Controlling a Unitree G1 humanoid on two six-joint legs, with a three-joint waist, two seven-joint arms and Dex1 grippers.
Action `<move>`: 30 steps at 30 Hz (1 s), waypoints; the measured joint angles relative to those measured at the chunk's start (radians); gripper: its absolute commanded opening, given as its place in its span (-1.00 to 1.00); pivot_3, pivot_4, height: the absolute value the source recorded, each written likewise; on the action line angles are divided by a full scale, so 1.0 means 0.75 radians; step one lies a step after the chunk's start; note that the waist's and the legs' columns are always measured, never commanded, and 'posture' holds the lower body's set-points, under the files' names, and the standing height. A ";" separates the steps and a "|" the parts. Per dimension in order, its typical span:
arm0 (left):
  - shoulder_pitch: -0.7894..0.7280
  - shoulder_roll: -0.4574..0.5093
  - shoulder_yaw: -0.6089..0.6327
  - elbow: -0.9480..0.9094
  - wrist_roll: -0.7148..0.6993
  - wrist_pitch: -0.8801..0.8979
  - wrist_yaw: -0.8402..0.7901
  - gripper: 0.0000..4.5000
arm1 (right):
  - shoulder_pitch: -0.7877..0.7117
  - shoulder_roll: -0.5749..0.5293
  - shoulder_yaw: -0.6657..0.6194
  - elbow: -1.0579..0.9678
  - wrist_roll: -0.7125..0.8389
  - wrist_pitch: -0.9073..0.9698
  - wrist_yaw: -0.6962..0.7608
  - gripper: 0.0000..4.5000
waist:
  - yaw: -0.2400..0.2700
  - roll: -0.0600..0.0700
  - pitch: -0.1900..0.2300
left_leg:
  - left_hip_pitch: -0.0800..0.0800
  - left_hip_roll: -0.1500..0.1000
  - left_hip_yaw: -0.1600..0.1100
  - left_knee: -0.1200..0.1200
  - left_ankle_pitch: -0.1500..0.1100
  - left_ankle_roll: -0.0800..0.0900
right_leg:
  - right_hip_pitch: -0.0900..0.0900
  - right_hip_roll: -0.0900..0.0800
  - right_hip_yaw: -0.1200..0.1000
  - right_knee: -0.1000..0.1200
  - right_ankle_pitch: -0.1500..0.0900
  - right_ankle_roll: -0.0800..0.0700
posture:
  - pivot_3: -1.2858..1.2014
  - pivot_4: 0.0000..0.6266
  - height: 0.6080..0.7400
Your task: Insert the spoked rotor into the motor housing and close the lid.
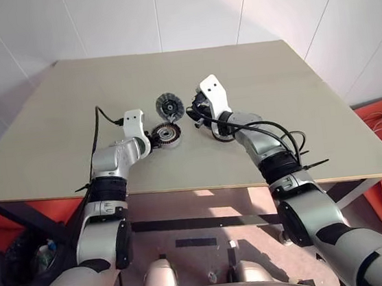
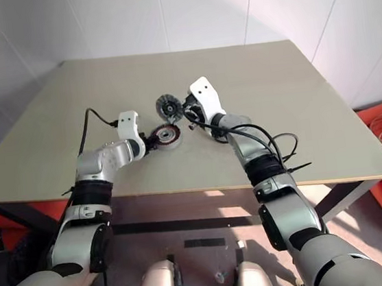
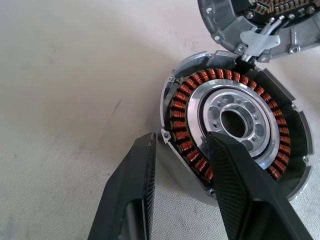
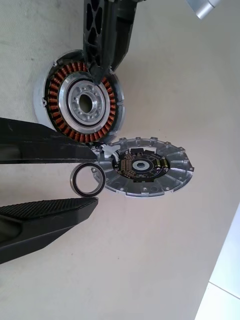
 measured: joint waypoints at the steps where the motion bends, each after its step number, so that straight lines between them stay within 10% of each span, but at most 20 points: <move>1: -0.020 -0.008 0.038 0.030 -0.014 0.000 0.032 -0.25 | 0.002 0.000 0.000 -0.002 0.001 0.001 0.000 -0.71 | -0.001 0.000 0.000 | 0.003 0.000 0.000 -0.002 0.000 0.000 | 0.002 0.000 0.000 -0.001 0.000 0.000 | 0.03 -1.00 1.00; 10: -0.219 -0.085 0.446 0.300 -0.198 -0.054 0.451 -0.25 | 0.017 -0.007 -0.002 -0.041 0.005 0.011 -0.004 -0.71 | -0.004 0.000 0.000 | 0.005 -0.001 -0.001 -0.009 0.001 -0.001 | 0.002 0.001 0.000 -0.006 0.000 0.000 | 0.03 -1.00 1.00; 30: -0.354 -0.117 0.401 0.126 -0.300 0.333 0.627 -0.25 | 0.042 0.006 -0.007 -0.053 0.007 0.023 -0.031 -0.71 | 0.023 -0.003 0.003 | -0.039 0.000 -0.004 0.002 0.000 0.001 | -0.026 -0.001 -0.009 -0.013 0.006 -0.008 | 0.03 -1.00 1.00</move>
